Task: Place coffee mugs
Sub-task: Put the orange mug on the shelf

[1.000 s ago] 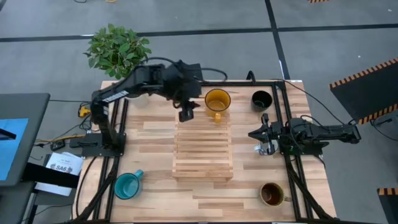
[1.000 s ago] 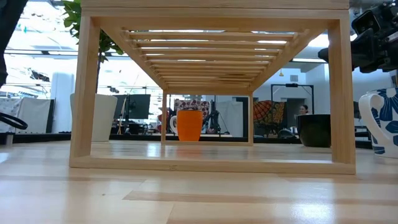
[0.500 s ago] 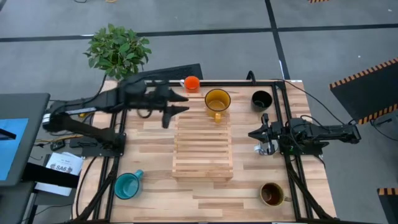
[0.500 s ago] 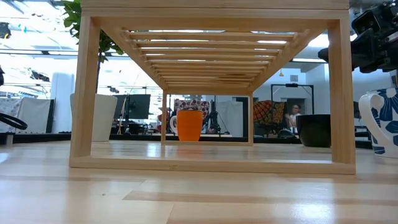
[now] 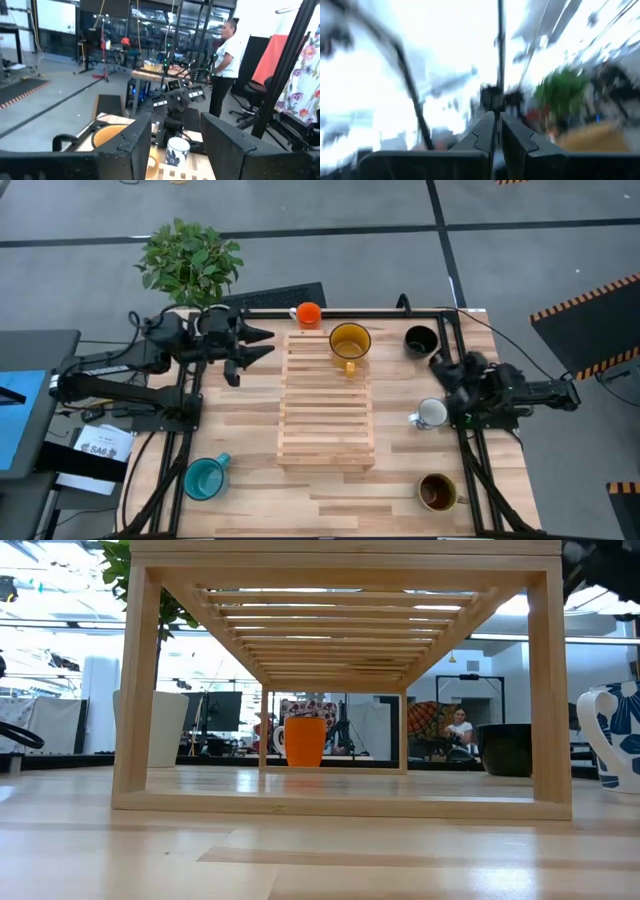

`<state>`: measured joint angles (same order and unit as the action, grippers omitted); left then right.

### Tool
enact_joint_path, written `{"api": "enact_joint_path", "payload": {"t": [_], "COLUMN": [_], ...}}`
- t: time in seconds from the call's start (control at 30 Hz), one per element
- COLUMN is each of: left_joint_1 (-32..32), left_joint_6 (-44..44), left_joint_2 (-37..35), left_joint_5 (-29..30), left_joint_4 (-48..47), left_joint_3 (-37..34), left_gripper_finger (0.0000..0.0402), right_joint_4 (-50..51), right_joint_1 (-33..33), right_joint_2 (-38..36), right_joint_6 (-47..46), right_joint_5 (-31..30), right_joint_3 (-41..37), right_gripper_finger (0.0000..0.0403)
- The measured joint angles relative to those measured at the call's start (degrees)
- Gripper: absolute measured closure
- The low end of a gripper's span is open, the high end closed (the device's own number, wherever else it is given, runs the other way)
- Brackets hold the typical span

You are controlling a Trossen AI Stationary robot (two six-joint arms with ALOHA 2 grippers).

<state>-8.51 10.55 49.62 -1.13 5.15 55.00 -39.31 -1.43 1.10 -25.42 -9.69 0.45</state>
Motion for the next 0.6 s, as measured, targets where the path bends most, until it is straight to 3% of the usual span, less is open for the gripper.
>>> {"api": "enact_joint_path", "payload": {"t": [0.13,0.37,0.47,0.6], "left_joint_1": [0.0,0.0,0.0,0.0], "left_joint_6": [-0.2,-0.5,-1.9,-2.3], "left_joint_2": [-1.2,-1.5,-1.3,-1.3], "left_joint_5": [0.0,0.0,0.0,0.0], "left_joint_4": [0.0,-0.2,-0.2,-0.8], "left_joint_3": [0.0,0.0,0.0,0.0], "left_gripper_finger": [0.0248,0.0249,0.0249,0.0249], "right_joint_4": [-0.7,7.0,19.1,45.8], "right_joint_1": [0.0,0.4,2.2,8.3], "right_joint_2": [0.9,16.9,23.3,29.9], "right_joint_6": [-3.5,-5.0,-6.8,-14.0], "right_joint_5": [-11.2,-14.4,-16.1,-16.4], "right_joint_3": [3.2,13.9,20.1,31.3], "right_gripper_finger": [0.0347,0.0341,0.0325,0.028]}}
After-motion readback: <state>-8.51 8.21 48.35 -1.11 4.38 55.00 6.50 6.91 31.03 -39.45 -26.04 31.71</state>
